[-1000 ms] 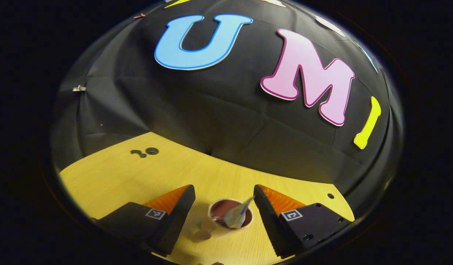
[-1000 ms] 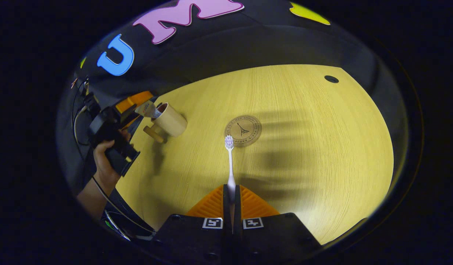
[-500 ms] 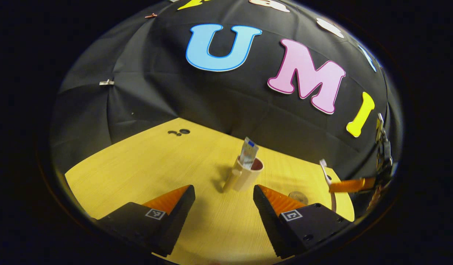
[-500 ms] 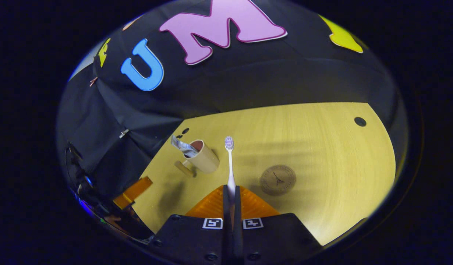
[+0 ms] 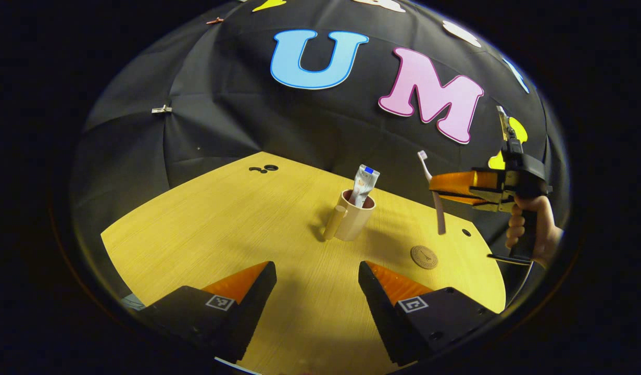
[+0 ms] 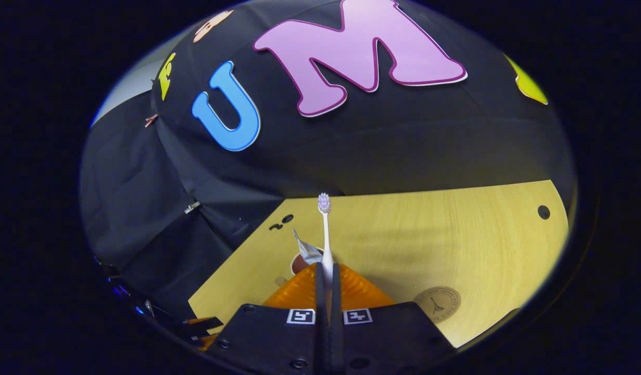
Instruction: Put the toothbrush and toothpaste on the desktop into the cup, then pick up the cup and place it on the coaster on the desktop.
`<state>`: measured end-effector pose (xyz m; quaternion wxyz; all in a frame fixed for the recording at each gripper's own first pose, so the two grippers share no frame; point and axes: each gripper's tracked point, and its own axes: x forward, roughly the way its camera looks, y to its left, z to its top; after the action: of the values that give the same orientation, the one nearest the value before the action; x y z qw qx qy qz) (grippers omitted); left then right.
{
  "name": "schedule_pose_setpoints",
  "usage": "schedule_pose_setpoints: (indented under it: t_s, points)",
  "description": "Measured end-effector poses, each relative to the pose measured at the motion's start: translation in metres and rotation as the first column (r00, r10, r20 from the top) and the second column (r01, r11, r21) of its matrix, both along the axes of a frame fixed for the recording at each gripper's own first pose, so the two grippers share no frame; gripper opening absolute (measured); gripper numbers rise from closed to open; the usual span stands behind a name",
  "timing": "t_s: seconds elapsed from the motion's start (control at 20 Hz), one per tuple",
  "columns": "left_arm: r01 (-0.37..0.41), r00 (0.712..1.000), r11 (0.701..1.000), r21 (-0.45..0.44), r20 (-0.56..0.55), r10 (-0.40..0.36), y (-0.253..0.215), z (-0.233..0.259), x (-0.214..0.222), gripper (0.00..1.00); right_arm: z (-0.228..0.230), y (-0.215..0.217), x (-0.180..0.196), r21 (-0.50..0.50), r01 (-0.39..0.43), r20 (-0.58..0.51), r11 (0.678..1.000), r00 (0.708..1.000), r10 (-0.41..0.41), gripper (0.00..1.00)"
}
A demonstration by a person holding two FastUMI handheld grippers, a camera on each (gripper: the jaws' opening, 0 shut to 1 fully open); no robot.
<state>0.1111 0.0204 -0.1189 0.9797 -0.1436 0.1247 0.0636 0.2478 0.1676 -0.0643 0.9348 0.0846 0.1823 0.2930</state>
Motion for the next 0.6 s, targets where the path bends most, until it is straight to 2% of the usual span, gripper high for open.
schedule_pose_setpoints:
  t_s: [0.35,0.6]
  points:
    - [-0.014,1.0,1.0,-0.016,-0.018,0.014,0.004,-0.027,-0.007,0.98,0.017,0.048,0.026,0.11,0.004,0.171,0.994,0.985,-0.023,0.05]
    - [-0.066,0.998,0.997,-0.039,-0.015,0.066,0.021,-0.046,-0.006,0.98,0.008,0.072,0.043,0.145,-0.006,0.236,0.989,0.971,-0.029,0.05]
